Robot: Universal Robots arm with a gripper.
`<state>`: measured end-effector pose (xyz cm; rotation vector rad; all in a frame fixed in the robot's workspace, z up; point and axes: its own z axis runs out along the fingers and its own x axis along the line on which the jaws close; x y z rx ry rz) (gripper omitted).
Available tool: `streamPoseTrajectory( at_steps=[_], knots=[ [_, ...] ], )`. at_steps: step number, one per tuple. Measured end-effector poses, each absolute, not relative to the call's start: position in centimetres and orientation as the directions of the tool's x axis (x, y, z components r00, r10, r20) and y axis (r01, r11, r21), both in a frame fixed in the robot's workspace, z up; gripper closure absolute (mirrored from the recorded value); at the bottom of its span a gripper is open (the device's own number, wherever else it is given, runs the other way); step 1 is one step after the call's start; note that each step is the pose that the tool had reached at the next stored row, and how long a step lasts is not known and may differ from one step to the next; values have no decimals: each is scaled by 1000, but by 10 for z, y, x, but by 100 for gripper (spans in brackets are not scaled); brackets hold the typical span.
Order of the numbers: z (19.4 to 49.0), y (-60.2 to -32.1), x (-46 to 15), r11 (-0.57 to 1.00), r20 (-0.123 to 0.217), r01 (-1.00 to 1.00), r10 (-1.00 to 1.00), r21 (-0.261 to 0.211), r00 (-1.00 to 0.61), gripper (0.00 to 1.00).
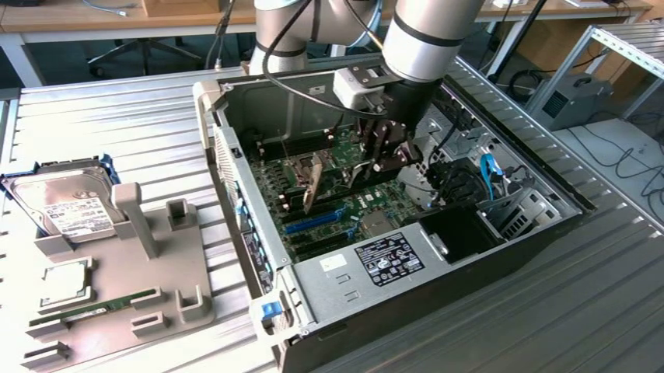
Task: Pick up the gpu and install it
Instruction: 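Insert the gpu into the slot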
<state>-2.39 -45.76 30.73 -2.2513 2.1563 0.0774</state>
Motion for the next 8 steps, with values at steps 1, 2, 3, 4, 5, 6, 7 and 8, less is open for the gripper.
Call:
streamPoseTrajectory(
  at_steps=[1, 2, 3, 4, 5, 6, 7, 8],
  knots=[
    [305, -458, -27, -44, -52, -999, -998, 18, 43, 74],
    [304, -458, -27, -14, -52, -1000, -999, 18, 13, 74],
    [304, -458, -27, -10, -52, -1000, -999, 18, 9, 74],
    [304, -458, -27, -9, -52, -1000, -999, 18, 8, 74],
    [304, -458, -27, -9, -52, -1000, -999, 18, 8, 74],
    [304, -458, -27, -9, -52, -1000, -999, 18, 8, 74],
    [304, -458, -27, -9, -52, -1000, -999, 18, 8, 74],
    [304, -458, -27, -9, -52, -1000, -999, 18, 8, 74]
  ],
)
